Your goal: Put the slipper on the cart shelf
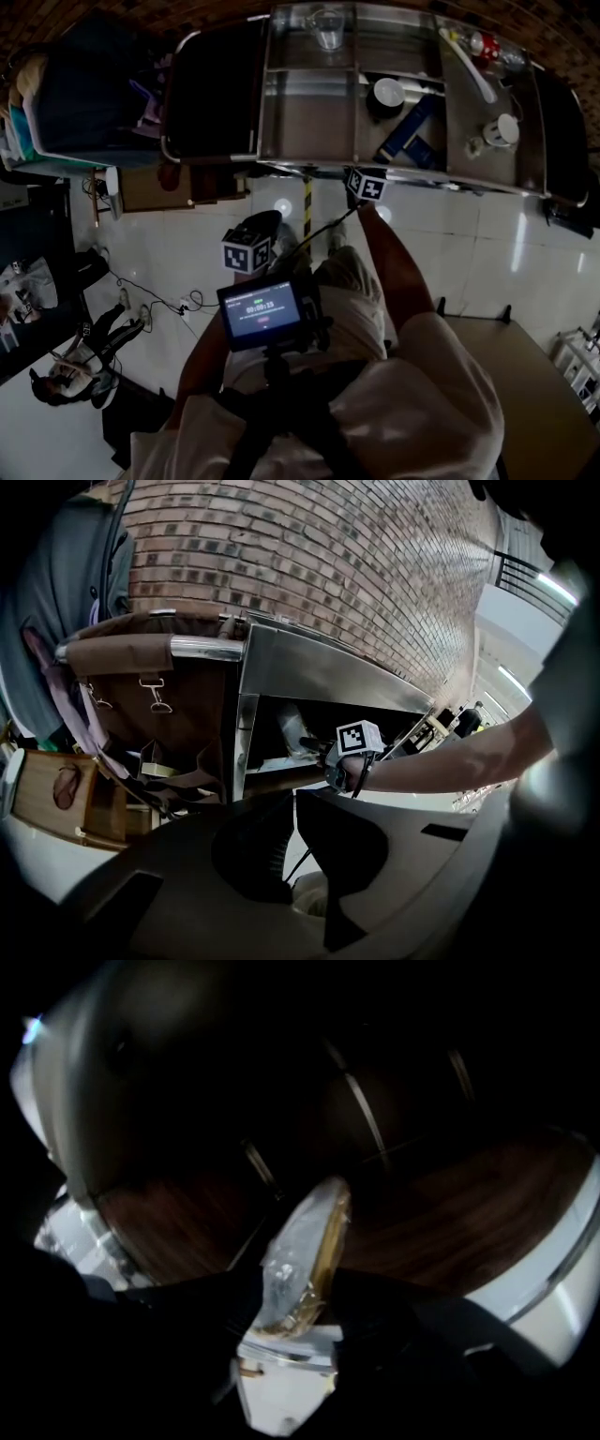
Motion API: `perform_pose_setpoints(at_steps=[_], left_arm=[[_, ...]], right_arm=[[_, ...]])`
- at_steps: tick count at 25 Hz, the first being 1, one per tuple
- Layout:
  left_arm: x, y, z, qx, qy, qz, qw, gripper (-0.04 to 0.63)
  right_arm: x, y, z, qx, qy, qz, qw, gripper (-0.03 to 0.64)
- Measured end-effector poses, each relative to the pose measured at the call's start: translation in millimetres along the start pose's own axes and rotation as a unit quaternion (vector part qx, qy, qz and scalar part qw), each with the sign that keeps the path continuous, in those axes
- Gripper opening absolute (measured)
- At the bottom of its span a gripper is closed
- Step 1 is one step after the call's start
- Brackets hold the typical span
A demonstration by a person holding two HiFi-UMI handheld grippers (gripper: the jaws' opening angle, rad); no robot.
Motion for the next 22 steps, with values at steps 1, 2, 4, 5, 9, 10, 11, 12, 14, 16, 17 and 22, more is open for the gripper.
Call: perform_pose_setpoints(at_steps=[1,2,4,5,9,10,11,12,14,16,17,22], left_arm=[[1,0,0,-0.001,0.000,0.000,1.0000,0.000],[1,1,-1,-0.002,0.000,0.001,1.0000,0.000],[3,1,-1,-0.003,0.002,0.005,1.0000,0.000],[4,0,-1,-0.004,0.005,0.007,1.0000,0.000],[8,3,-1,-0.008,0.010,0.012,0.9998,0.000],[8,4,-2,-0.009,0.012,0.012,0.9998,0.000],[9,6,-3,-0.010,0.016,0.013,0.9997,0.000],[11,7,-4,-0.013,0.022,0.016,0.9995,0.000],[16,9,-8,-0.022,0.042,0.024,0.9986,0.000],[21,11,-14,-0.033,0.068,0.031,0.9967,0.000],[23,14,-18,-0.037,0.081,0.035,0.9954,0.000],[23,25,-38,-0.048,0.133,0.047,0.9888,0.000]], right_arm=[[1,-1,-4,-0.009,0.003,-0.019,1.000,0.286],[1,-2,-9,-0.019,0.009,-0.033,0.999,0.316],[0,1,-21,-0.033,0.026,-0.046,0.998,0.342],[-3,3,-26,-0.035,0.034,-0.043,0.998,0.342],[-14,9,-59,-0.013,0.059,-0.008,0.998,0.339],[-16,8,-69,-0.001,0.063,0.000,0.998,0.337],[-17,5,-81,0.013,0.069,0.007,0.998,0.329],[-18,1,-93,0.026,0.076,0.012,0.997,0.316],[-17,-8,-116,0.045,0.093,0.017,0.995,0.293],[-14,-18,-140,0.061,0.111,0.018,0.992,0.271],[-12,-23,-153,0.071,0.122,0.017,0.990,0.265],[6,-54,-220,0.107,0.171,-0.001,0.979,0.253]])
Point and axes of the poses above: the fingertips, and each gripper's own axes: z forward along the fingers, y to its right, x out of its top, the point moved 4 cm from there along -z, backward along the fingers, and after that the axes turned 11 degrees about -y, right-handed, at the moved point
